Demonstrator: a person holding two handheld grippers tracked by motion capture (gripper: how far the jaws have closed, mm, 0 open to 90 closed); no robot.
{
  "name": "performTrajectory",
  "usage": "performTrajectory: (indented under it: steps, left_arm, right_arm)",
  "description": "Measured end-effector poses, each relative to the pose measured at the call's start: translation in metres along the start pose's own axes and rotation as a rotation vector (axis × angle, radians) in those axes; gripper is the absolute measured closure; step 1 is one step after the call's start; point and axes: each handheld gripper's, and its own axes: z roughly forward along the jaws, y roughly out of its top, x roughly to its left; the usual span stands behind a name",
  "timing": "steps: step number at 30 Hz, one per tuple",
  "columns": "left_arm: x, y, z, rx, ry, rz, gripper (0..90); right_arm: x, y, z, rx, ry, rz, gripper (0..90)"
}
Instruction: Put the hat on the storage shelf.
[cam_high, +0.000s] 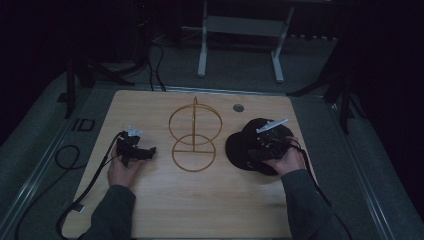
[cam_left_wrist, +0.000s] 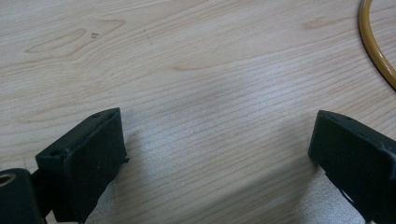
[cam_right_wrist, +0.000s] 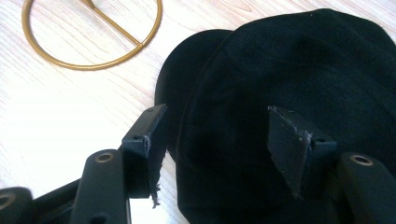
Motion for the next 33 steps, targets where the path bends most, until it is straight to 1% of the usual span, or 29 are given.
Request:
performTrajectory:
  steps: [7, 12, 15, 27, 33]
  left_arm:
    - [0.0, 0.0, 0.0, 0.0, 0.0, 0.0, 3.3]
    - [0.0, 0.0, 0.0, 0.001, 0.0, 0.0, 3.3]
    - [0.0, 0.0, 0.0, 0.001, 0.0, 0.0, 3.3]
    - [0.0, 0.0, 0.0, 0.0, -0.001, 0.001, 3.3]
    - [0.0, 0.0, 0.0, 0.001, -0.001, 0.002, 3.3]
  right_arm:
    - [0.0, 0.007, 0.013, 0.036, 0.004, 0.002, 38.4]
    - [0.001, 0.013, 0.018, 0.047, 0.008, 0.005, 38.4]
    - [0.001, 0.02, 0.026, 0.066, 0.008, 0.007, 38.4]
    - [-0.005, 0.032, 0.046, 0.114, 0.008, 0.042, 38.5]
    - [-0.007, 0.035, 0.057, 0.155, 0.008, 0.064, 38.9]
